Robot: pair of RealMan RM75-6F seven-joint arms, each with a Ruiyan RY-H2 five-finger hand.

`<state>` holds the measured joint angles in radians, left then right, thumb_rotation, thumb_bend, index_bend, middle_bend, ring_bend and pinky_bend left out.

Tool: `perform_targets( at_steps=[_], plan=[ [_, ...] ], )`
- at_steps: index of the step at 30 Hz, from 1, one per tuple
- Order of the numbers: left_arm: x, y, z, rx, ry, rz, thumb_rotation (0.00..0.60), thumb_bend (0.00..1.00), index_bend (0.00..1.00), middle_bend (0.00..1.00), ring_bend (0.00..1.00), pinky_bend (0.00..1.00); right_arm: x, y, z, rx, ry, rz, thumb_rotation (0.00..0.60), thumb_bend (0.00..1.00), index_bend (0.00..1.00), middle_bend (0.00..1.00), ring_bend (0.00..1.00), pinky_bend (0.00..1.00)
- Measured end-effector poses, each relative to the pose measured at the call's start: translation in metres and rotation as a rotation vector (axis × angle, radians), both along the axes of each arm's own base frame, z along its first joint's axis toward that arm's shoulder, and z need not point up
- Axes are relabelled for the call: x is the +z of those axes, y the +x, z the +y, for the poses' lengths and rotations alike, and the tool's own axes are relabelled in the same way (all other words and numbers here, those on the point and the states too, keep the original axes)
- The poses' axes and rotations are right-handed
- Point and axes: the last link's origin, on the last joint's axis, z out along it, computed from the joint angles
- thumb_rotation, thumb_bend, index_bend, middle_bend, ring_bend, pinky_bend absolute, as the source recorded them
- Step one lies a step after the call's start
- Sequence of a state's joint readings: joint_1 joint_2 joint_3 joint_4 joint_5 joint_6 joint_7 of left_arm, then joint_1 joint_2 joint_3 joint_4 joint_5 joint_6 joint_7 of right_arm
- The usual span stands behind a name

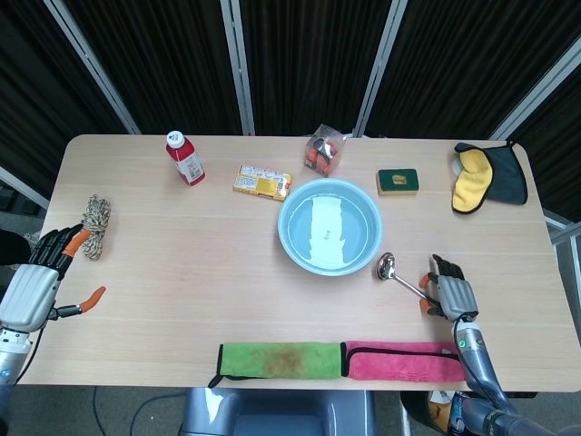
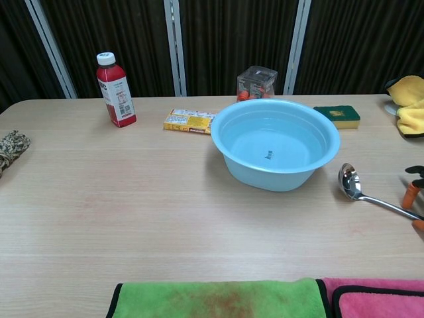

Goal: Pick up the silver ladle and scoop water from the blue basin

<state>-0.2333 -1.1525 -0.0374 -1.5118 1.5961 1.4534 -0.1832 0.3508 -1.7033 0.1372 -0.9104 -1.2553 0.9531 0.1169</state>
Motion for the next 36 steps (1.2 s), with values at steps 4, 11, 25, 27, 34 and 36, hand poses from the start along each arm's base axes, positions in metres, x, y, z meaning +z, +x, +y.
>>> perform_targets(
  at_steps=[4, 11, 25, 27, 34, 36],
  plan=[
    [0.0, 0.0, 0.0, 0.001, 0.003, 0.0, 0.29, 0.28, 0.0, 0.0, 0.0, 0.0, 0.0, -0.002, 0.001, -0.001, 0.004, 0.01, 0.6, 0.28, 0.48, 0.0, 0.0, 0.0],
    [0.001, 0.0, 0.0, 0.001, 0.005, 0.001, 0.292, 0.28, 0.0, 0.0, 0.0, 0.0, 0.0, -0.007, 0.005, -0.012, 0.011, 0.028, 0.6, 0.33, 0.51, 0.0, 0.0, 0.0],
    [0.002, 0.001, -0.002, -0.011, 0.008, -0.004, 0.292, 0.28, 0.0, 0.0, 0.0, 0.0, 0.005, -0.004, 0.007, 0.025, -0.009, 0.035, 0.6, 0.42, 0.59, 0.0, 0.0, 0.0],
    [0.002, 0.001, -0.002, -0.014, 0.007, -0.006, 0.295, 0.28, 0.0, 0.0, 0.0, 0.0, 0.007, -0.003, 0.008, 0.032, -0.011, 0.037, 0.6, 0.44, 0.59, 0.0, 0.0, 0.0],
    [0.002, 0.002, -0.004, -0.022, 0.003, -0.008, 0.291, 0.28, 0.0, 0.0, 0.0, 0.0, 0.011, -0.003, 0.01, 0.04, -0.012, 0.057, 0.6, 0.47, 0.61, 0.0, 0.0, 0.0],
    [0.002, 0.003, -0.004, -0.023, 0.003, -0.01, 0.291, 0.28, 0.0, 0.0, 0.0, 0.0, 0.012, -0.003, 0.01, 0.041, -0.008, 0.067, 0.6, 0.48, 0.61, 0.0, 0.0, 0.0]
  ],
)
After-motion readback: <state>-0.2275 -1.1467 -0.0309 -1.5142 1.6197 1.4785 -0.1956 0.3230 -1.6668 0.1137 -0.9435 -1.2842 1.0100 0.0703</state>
